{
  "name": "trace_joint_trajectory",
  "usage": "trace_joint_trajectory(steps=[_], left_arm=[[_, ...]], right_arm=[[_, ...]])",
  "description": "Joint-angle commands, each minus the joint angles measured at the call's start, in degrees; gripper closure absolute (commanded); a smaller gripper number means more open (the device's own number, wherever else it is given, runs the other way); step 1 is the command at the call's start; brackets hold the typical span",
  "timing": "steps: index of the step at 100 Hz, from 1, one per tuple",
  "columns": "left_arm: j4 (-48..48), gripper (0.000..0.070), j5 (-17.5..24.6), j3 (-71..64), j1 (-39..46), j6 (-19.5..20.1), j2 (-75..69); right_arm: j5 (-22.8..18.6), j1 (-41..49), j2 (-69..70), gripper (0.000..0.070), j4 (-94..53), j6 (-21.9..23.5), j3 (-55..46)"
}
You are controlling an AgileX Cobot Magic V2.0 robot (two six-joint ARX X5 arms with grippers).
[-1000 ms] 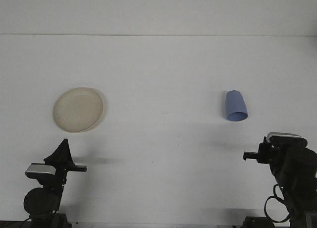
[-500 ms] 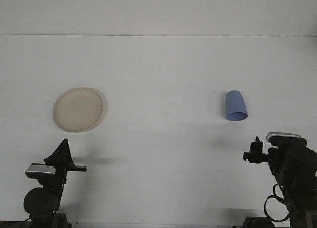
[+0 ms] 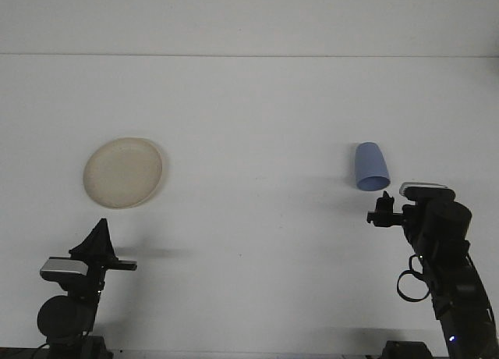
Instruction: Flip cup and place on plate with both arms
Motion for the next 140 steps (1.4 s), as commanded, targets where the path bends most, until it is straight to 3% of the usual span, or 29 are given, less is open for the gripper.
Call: trace_joint_trajectory(steps=[1,12,35,70,96,140], left_arm=[[0.9,0.0688,0.1,-1.1,0.0,-0.1,-0.1],[0.9,0.0688,0.1,-1.1,0.0,-0.1,-0.1],[0.9,0.0688,0.1,-1.1,0.0,-0.1,-0.1],[0.9,0.0688,0.1,-1.1,0.0,-0.1,-0.1],[0.9,0.0688,0.1,-1.1,0.0,-0.1,-0.1],[0.9,0.0688,0.1,-1.1,0.0,-0.1,-0.1]], right_arm=[[0.4,0.0,0.6,0.0208,5.0,1.7,-3.1],[0.6,0.0,0.6,0.0209,14.8,2.2,-9.7],[5.0,-0.1,2.3,0.0209,34.1,2.1,-20.7],[4.7,-0.7,16.8,0.0210,52.2,0.3,-21.5],[0.5,-3.5,29.8,0.0210,65.4,0.3,-20.5],[-6.5,-7.1,45.3,0.0210,68.8,-0.9,-10.6]])
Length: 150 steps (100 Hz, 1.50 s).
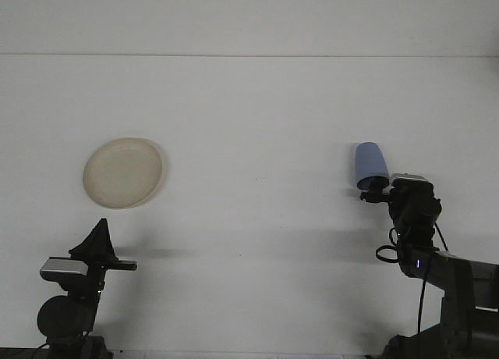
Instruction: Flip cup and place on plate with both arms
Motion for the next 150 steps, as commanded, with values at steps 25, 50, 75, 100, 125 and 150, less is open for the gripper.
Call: trace_joint_trajectory(steps=[25,50,75,100,125,150], left_arm=[[0.9,0.0688,0.1,-1.1,0.0,-0.1,-0.1],[0.9,0.0688,0.1,-1.1,0.0,-0.1,-0.1],[0.9,0.0688,0.1,-1.1,0.0,-0.1,-0.1],[0.9,0.0688,0.1,-1.1,0.0,-0.1,-0.1],[0.9,0.0688,0.1,-1.1,0.0,-0.1,-0.1],[0.9,0.0688,0.1,-1.1,0.0,-0.1,-0.1]], right_arm=[[-2.1,-0.1,5.4,0.0477,1.2,-1.6,4.2],[-3.9,-0.1,4.6,0.0700,1.4,-1.1,4.1],[-2.5,2.1,-7.8,0.0700,-7.9,-0.7,4.0],[-0.1,6.8,-30.5,0.0700,-30.1,2.0,4.5],[0.5,15.7,-46.7,0.0700,-68.1,2.5,14.6],[4.4,26.6,-44.0,0.0700,-96.5,12.1,31.9]])
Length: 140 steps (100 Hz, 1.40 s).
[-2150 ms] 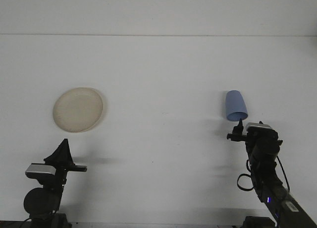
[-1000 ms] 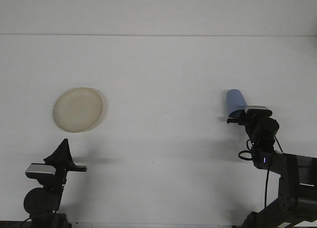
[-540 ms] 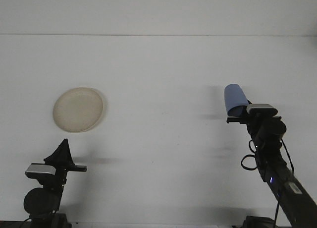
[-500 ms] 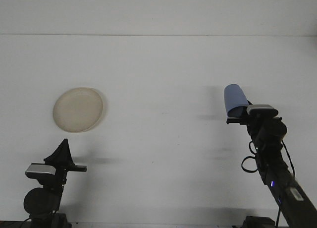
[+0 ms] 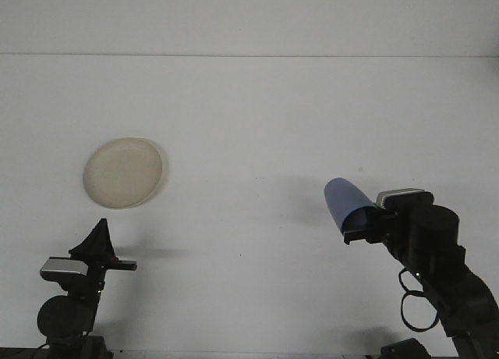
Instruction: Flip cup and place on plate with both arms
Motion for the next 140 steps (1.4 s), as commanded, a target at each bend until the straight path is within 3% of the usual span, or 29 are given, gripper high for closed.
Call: trace_joint_trajectory(steps=[1,20,64,107,140], left_arm=[[0.9,0.0688,0.1,-1.1,0.0,-0.1,-0.1],[0.9,0.0688,0.1,-1.1,0.0,-0.1,-0.1],[0.9,0.0688,0.1,-1.1,0.0,-0.1,-0.1],[0.9,0.0688,0.1,-1.1,0.0,-0.1,-0.1],[0.9,0.0688,0.1,-1.1,0.0,-0.1,-0.1]], right_arm=[[0.9,2.4,2.1,0.0700,-5.5,5.5,4.8],[1.8,10.0,11.5,0.0700,-17.2,8.8,16.1],[1.7,27.0,37.9,0.0700,-25.4,8.0,31.0],[1.7,32.9,54.8,0.0700,-31.1,4.3,34.8],[1.7,34.1,55.8,0.0700,-29.3,3.9,34.8]])
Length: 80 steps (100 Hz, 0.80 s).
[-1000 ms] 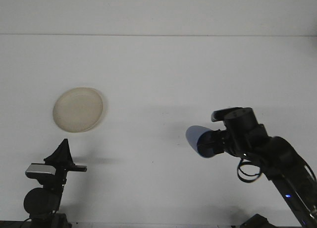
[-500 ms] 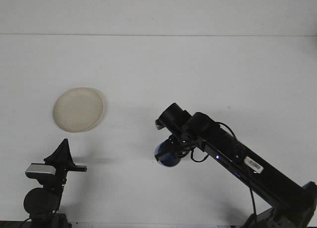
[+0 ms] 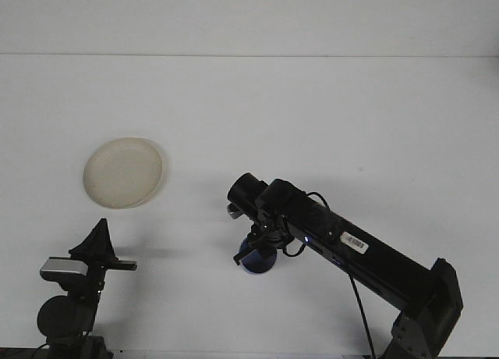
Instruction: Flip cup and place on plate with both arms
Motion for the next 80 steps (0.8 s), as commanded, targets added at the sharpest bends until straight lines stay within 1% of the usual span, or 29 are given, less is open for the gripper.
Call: trace_joint_trajectory(steps=[1,69,80], left_arm=[[0.9,0.0688,0.1,-1.1,0.0,-0.1,-0.1],[0.9,0.0688,0.1,-1.1,0.0,-0.1,-0.1],[0.9,0.0688,0.1,-1.1,0.0,-0.1,-0.1]], right_arm=[[0.2,0.7,1.0,0.0700,-0.3,-0.6,1.5],[-0.2,0.9,1.8,0.0700,0.1,-1.5,1.5],[-0.2,0.9,1.8,0.0690,0.1,-1.5,1.5]])
